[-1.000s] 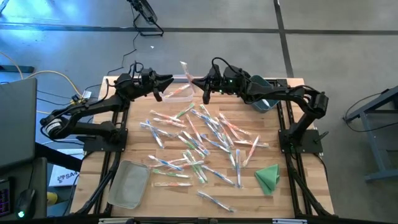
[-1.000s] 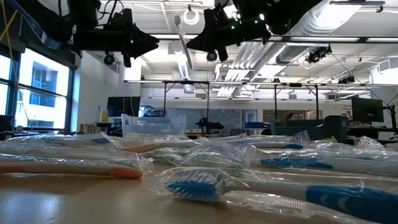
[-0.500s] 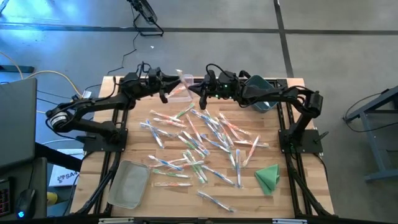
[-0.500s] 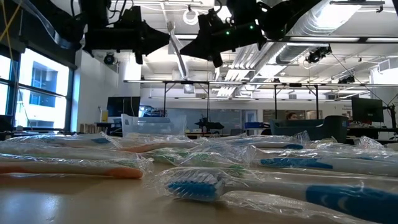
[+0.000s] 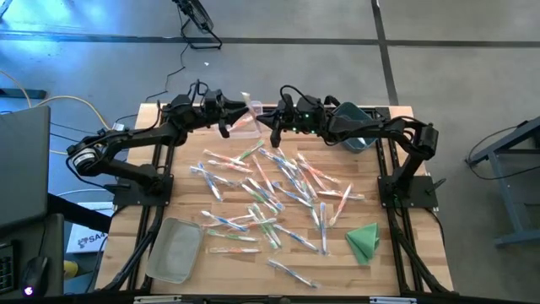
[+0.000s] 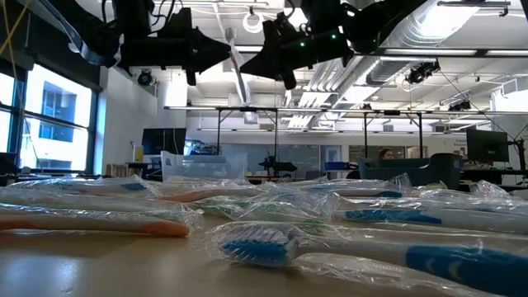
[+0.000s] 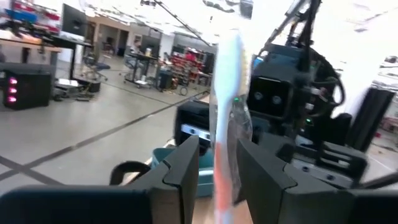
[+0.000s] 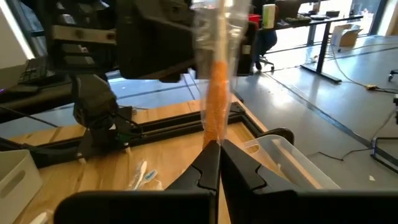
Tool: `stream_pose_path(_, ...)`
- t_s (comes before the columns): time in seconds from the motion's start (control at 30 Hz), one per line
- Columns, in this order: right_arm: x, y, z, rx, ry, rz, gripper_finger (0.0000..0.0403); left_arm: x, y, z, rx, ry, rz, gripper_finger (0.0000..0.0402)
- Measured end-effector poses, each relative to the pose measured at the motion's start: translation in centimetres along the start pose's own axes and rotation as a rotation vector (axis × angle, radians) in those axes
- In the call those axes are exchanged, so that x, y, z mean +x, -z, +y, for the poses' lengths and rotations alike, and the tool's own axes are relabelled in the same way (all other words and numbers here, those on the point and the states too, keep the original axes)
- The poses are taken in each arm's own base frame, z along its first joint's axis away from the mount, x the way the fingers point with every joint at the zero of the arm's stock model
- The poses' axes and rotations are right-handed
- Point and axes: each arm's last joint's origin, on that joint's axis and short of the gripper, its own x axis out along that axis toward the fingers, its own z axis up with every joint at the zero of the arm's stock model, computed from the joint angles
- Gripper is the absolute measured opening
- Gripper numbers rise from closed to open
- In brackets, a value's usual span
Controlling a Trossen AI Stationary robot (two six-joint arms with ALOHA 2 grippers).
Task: Pick & Place Toothbrushes
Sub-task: Put the orange toothbrush into the transparent bin
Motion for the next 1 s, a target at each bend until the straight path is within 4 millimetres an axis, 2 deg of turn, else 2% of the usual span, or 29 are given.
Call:
stream_pose_path(0.33, 0.00, 0.00, -0.04, 0.002, 0.024, -0.002, 0.0003, 0.28, 0.40, -0.60, -0.015, 0.023, 0.026, 0.0106)
stream_pose_path(0.43, 0.01, 0.01, 0.00, 0.002, 0.008, 0.000, 0.0003, 0.45, 0.54, -0.85, -0.009, -0.016, 0.018, 0.0106)
stream_pose_path(1.0, 0.01, 0.03, 0.15, 0.001, -0.042, 0.004, 0.0003, 0.44, 0.58, -0.75, 0.000, -0.038, 0.018, 0.0106)
